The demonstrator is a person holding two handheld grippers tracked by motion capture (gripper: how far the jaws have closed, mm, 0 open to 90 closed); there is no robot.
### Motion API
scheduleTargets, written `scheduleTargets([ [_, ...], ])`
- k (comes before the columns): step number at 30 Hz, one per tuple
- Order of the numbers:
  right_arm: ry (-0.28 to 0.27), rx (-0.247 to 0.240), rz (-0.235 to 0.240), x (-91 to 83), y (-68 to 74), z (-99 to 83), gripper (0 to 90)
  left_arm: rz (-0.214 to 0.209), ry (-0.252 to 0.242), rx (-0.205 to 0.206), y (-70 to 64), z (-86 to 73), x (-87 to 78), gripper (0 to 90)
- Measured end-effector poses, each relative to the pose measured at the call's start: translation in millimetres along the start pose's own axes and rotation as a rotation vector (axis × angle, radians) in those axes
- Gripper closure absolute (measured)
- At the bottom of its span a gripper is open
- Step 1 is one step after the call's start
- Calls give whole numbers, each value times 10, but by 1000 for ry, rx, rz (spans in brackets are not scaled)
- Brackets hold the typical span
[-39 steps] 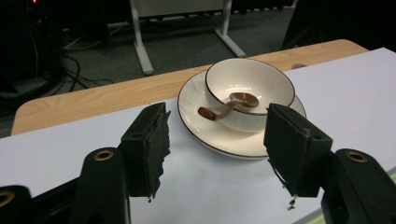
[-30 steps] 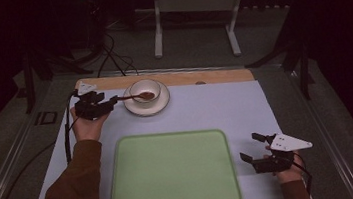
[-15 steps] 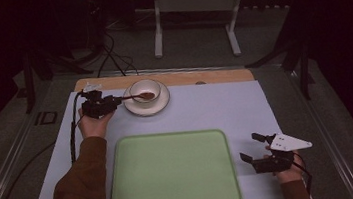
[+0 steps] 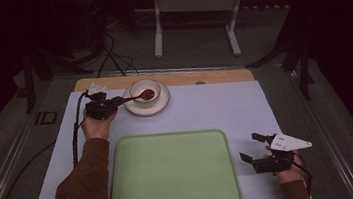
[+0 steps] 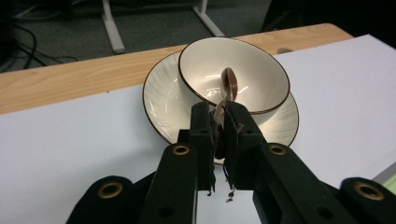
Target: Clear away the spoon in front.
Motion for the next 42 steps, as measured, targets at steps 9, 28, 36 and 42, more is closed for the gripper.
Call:
scheduleTargets([
  [9,3,1,1,2,2,-2,140,23,-35,43,-95,52,-62,839],
  [28,4,1,0,1,1,-2,140,39,-109,29,-85,160,-284,841],
  [36,5,2,1,1,2,-3,140,32,-128,42,-116,202,-414,841],
  [42,6,2,2,2,4,-4,140,36,-128,59,-128,215,-532,841],
])
Point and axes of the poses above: each handheld gripper's, and its own axes: x roughly forward along the jaws, z roughly out of its top, y roughly to its left, the point moved 5 cm from there along x, roughly forward along the jaws, and after that the axes turned 1 degree about z, right-handed, at the moved point
